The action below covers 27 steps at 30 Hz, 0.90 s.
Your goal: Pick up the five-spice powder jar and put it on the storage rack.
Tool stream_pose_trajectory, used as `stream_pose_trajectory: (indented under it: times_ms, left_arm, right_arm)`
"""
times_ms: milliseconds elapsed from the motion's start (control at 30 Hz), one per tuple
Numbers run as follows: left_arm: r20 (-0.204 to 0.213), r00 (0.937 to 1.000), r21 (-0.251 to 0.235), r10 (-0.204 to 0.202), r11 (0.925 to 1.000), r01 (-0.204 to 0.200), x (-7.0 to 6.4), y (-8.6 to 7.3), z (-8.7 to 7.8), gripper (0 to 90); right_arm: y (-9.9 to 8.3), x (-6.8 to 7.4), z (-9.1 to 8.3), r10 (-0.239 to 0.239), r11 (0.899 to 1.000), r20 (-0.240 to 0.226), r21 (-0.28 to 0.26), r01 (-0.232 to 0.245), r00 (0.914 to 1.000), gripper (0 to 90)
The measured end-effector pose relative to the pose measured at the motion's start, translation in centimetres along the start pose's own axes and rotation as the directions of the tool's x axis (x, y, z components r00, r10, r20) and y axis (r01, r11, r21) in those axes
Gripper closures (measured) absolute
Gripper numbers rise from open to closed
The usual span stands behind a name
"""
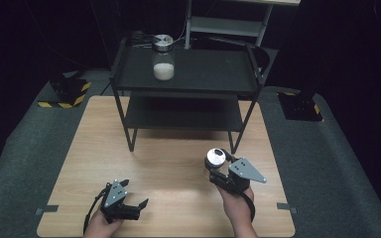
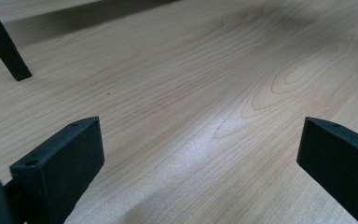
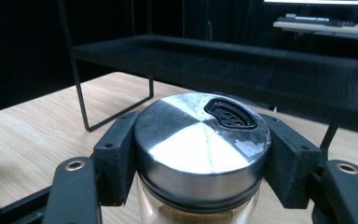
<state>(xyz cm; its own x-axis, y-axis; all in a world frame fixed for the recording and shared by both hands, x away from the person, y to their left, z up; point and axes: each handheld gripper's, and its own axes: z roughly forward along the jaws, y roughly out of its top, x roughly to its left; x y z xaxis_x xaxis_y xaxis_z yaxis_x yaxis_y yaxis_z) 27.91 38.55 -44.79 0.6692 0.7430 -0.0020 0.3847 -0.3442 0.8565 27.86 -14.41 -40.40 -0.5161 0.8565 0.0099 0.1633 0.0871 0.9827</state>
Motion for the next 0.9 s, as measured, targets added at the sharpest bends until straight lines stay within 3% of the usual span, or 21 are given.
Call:
stream_pose_trajectory:
  times_ms: [900]
  left_arm:
    - [0.017,0.9999,0.004,-0.002,1.0000,0.002,0.3,0.1,0.1,0.9]
  right_arm:
    - [7.8,-0.8,-0.9,-0.011,0.998,-0.019,-0.062,0.010,0.9998,35.1]
